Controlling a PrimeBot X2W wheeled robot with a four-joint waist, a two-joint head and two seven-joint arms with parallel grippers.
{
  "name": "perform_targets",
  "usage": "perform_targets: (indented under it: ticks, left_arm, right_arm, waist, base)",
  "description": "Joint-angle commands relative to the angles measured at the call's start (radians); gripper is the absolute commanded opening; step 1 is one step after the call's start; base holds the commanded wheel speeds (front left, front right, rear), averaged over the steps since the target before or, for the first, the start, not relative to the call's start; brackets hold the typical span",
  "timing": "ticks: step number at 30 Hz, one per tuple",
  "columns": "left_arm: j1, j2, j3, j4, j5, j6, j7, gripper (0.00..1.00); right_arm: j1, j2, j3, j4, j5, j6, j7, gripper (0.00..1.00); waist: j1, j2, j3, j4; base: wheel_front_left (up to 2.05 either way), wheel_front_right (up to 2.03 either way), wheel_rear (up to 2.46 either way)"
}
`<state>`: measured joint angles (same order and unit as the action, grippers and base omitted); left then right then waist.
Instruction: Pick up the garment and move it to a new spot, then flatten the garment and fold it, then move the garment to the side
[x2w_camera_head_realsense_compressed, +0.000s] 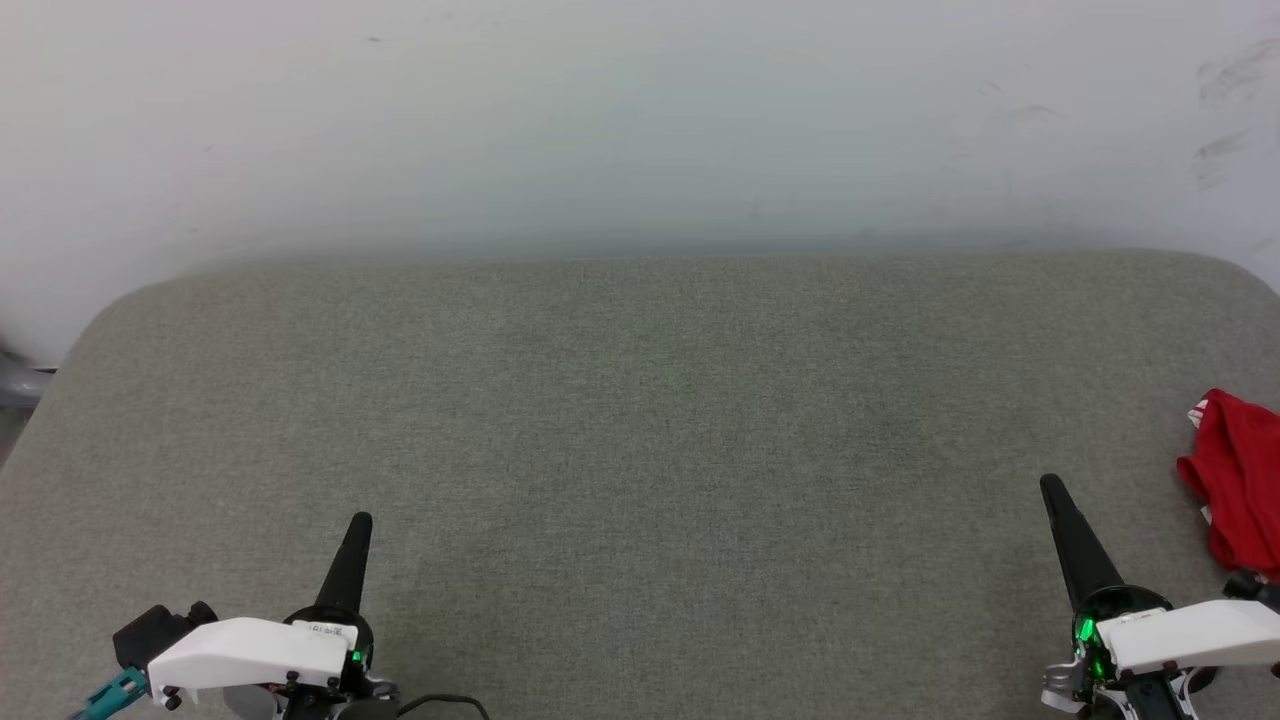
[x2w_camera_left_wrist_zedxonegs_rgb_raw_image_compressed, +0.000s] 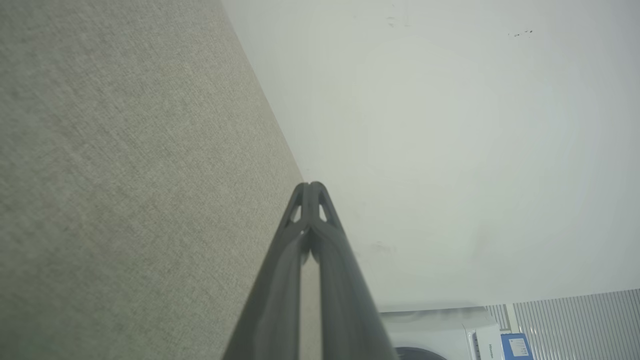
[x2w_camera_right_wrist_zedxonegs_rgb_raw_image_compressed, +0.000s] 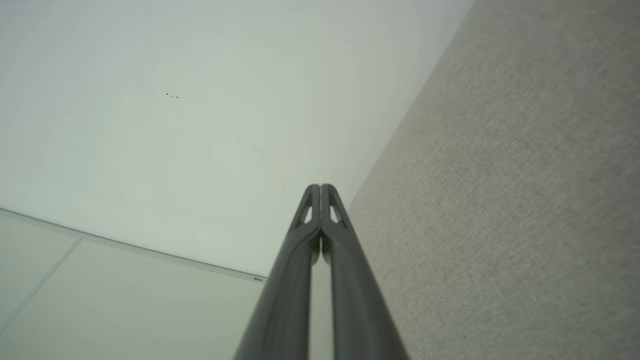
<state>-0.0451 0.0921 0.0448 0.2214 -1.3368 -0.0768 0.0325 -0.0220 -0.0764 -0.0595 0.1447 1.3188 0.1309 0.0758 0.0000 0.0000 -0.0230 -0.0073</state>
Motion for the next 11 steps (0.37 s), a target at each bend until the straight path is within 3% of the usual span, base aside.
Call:
perform_targets:
  ticks: [1, 11]
  left_arm:
    - [-0.019, -0.001, 0.01, -0.003, -0.021, -0.008, 0.007, 0.0]
    - [-0.034, -0.014, 0.027, 0.005, -0.094, -0.022, 0.029, 0.0]
  right_arm:
    - [-0.027, -0.005, -0.003, 0.004, 0.026, 0.0, 0.001, 0.0]
    - [-0.046, -0.003, -0.009, 0.032, 0.111, 0.0, 0.004, 0.0]
  waist:
    - [0.0001, 0.0, 0.001, 0.0]
    - [0.0001, 0.0, 0.007, 0.002]
  base:
    - [0.0, 0.0, 0.0]
    - [0.0, 0.0, 0.0]
